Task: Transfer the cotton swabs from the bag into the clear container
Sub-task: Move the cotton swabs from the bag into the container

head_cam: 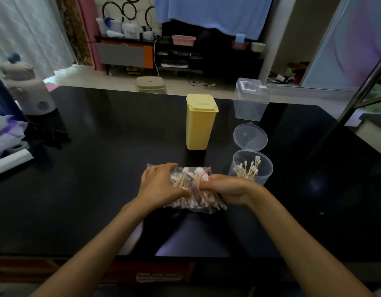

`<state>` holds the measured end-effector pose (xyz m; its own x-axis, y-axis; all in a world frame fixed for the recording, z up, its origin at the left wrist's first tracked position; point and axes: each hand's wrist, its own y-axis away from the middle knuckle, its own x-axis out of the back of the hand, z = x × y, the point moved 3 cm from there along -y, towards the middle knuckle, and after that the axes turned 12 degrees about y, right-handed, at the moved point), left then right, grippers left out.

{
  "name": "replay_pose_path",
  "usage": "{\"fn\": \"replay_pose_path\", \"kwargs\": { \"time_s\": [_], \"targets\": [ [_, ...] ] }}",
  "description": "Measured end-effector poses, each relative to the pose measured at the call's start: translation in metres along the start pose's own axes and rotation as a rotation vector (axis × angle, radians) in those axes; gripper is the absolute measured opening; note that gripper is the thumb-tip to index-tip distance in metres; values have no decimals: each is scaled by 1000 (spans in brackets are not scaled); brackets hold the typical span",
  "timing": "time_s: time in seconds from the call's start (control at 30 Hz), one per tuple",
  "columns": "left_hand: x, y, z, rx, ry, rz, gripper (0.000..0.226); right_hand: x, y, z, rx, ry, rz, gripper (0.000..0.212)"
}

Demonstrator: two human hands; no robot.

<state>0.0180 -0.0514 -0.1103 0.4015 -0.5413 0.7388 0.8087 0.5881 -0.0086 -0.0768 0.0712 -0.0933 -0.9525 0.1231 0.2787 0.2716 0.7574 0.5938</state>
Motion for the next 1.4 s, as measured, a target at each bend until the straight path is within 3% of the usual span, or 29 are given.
{"fn": "replay_pose_path", "kwargs": {
  "time_s": [0.17, 0.3, 0.5, 0.67, 0.73, 0.87, 0.93, 1.03, 1.1, 1.17, 1.23, 1.4],
  "targets": [
    [1, -1, -1, 9, -7, 10, 86, 14, 5, -1, 2, 395, 213, 30],
    [3, 0, -2, 21, -9, 25, 87, 19, 12, -5, 5, 525, 224, 22],
    [9, -2, -8, 36, -54, 95, 71, 24, 20, -4, 50, 339, 199, 27],
    [13, -2, -11, 86, -107, 100, 84, 30, 27, -5, 89, 220, 156, 24],
    [18, 1, -3, 25, -109, 160, 87, 32, 31, -9, 164, 130, 108, 19],
    [32, 1, 43, -250, 191, 331, 46, 43, 50, -16, 240, 143, -18, 12],
    [29, -11, 70, -186, 272, 137, 47, 51, 59, -15, 232, 182, -62, 12],
    [10, -23, 108, -94, 52, -204, 65, 67, 67, -10, 183, 222, -38, 11],
    [-8, -34, 128, -139, -29, -355, 58, 82, 70, -10, 145, 269, -22, 15],
    [-21, -43, 137, -108, 32, -474, 73, 95, 71, -10, 77, 351, -43, 13],
    [-31, -53, 140, -57, 105, -528, 85, 108, 70, -10, 11, 448, -65, 11],
    [-50, -59, 149, -94, 183, -496, 78, 131, 63, -7, -85, 540, -128, 12]
  ]
}}
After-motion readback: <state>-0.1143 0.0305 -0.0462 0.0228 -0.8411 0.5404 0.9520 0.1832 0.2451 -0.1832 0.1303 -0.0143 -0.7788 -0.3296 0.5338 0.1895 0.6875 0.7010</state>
